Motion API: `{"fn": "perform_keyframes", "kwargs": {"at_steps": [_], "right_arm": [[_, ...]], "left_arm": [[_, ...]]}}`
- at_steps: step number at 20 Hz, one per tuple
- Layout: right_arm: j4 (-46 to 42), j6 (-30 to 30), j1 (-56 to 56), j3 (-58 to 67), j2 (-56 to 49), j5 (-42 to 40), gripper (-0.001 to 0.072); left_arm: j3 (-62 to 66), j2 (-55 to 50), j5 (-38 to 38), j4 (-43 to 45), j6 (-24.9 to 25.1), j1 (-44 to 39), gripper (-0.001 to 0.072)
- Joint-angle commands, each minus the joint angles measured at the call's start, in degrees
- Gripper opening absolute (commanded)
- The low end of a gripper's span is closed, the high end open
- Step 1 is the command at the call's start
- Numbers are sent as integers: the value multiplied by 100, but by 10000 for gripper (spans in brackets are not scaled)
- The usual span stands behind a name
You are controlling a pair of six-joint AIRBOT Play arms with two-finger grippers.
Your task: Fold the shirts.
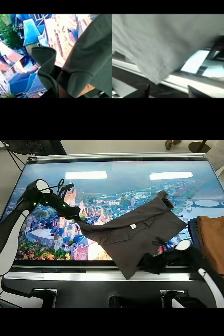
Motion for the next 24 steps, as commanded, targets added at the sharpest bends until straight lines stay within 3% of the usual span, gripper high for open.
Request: {"fn": "perform_keyframes", "kwargs": {"at_steps": [1,6,7,8,9,11,13,16,19,21,24], "right_arm": [[551,369,1252,-254,0,-1121,613],[1403,841,2321,-254,0,-2490,607],[1484,929,2420,-247,0,-2632,545],[1521,907,2474,-221,2,-2708,322],[1499,772,2479,-155,2,-2702,40],[1145,470,2479,184,42,-2590,42],[-105,643,2476,984,227,-2197,41],[-3539,1690,2479,3056,782,-1423,41],[-6704,2612,2479,5466,1327,-1423,41],[-7368,2702,2479,7053,1550,-1484,41],[-7005,3042,2479,8435,1781,-1456,41]], "left_arm": [[0,-2,7,2,2,0,29],[0,-2,9,2,2,0,29],[0,-2,9,2,2,0,29],[0,-2,9,2,2,0,29],[0,-2,9,9,4,0,29],[2,15,7,20,4,11,28],[90,192,35,-57,358,11,28],[695,1084,1027,-605,505,120,28],[1543,2245,2413,-601,-201,544,28],[1906,3108,3259,-599,-741,951,28],[1917,4354,4107,-577,-973,1222,28]]}}
